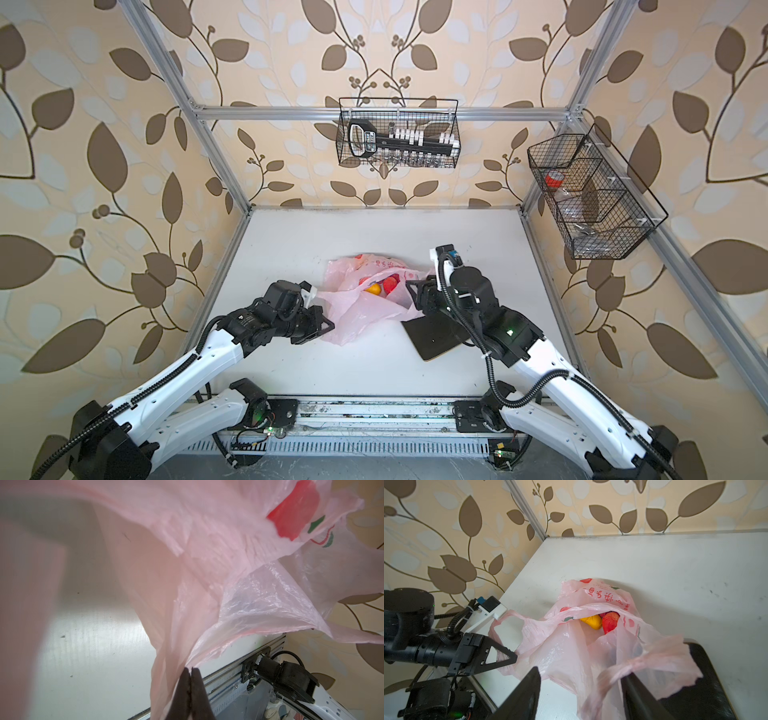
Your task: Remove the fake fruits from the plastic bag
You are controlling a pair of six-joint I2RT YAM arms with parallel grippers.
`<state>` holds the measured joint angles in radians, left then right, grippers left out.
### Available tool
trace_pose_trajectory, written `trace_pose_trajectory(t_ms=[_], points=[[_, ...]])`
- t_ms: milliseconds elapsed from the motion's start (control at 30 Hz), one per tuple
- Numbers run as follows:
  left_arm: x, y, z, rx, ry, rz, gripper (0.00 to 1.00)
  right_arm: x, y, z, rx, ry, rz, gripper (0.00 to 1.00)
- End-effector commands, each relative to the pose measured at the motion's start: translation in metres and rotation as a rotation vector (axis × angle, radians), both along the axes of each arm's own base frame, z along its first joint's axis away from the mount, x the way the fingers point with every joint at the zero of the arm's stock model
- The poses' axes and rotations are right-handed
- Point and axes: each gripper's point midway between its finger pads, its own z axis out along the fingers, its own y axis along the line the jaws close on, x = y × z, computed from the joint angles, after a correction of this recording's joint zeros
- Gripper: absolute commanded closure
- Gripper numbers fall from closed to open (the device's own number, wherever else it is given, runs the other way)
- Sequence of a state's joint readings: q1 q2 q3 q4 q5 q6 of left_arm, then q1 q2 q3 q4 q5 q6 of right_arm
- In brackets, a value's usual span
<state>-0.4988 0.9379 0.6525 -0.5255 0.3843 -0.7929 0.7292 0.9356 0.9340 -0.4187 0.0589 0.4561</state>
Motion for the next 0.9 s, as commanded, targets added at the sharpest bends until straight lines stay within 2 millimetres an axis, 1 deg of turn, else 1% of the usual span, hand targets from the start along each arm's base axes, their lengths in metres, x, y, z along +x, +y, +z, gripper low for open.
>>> trace_pose_trajectory(t_ms=[0,100,167,200,267,367,400,433,467,533,600,667,767,833,867], points=[[0.009,-0.006,0.028,-0.039,-0.078,0.003,1.00,-0.004,0.042,-0.025,-0.066,0.076,0.087,0.41],[0.009,-0.005,0.031,-0.038,-0.086,0.009,1.00,0.005,0.069,-0.032,-0.111,0.073,0.086,0.43],[0.010,-0.004,0.032,-0.036,-0.089,0.015,1.00,0.010,0.081,-0.040,-0.138,0.088,0.084,0.45],[0.010,-0.004,0.034,-0.035,-0.093,0.017,1.00,0.012,0.084,-0.042,-0.145,0.099,0.085,0.45],[0.010,-0.002,0.034,-0.029,-0.093,0.021,1.00,0.014,0.081,-0.045,-0.148,0.110,0.058,0.48],[0.012,0.003,0.035,-0.012,-0.099,0.048,1.00,0.010,0.060,-0.047,-0.152,0.098,-0.005,0.49],[0.013,0.004,0.036,-0.013,-0.104,0.060,1.00,0.006,0.048,-0.049,-0.160,0.105,-0.036,0.45],[0.014,0.005,0.037,-0.014,-0.110,0.069,1.00,0.000,0.034,-0.051,-0.168,0.112,-0.066,0.38],[0.014,0.005,0.037,-0.018,-0.113,0.074,1.00,-0.005,0.023,-0.054,-0.174,0.121,-0.090,0.33],[0.016,0.005,0.037,-0.025,-0.120,0.083,1.00,-0.023,-0.004,-0.063,-0.175,0.159,-0.125,0.28],[0.016,0.004,0.037,-0.031,-0.121,0.084,1.00,-0.042,-0.024,-0.072,-0.159,0.204,-0.141,0.22],[0.016,0.003,0.035,-0.040,-0.121,0.082,1.00,-0.060,-0.040,-0.077,-0.116,0.232,-0.142,0.15],[0.017,0.000,0.035,-0.048,-0.122,0.075,1.00,-0.079,-0.064,-0.076,-0.031,0.237,-0.178,0.08],[0.018,-0.001,0.036,-0.051,-0.125,0.074,1.00,-0.086,-0.082,-0.069,0.052,0.221,-0.233,0.01],[0.019,0.000,0.037,-0.050,-0.127,0.077,1.00,-0.088,-0.090,-0.065,0.088,0.210,-0.260,0.00]])
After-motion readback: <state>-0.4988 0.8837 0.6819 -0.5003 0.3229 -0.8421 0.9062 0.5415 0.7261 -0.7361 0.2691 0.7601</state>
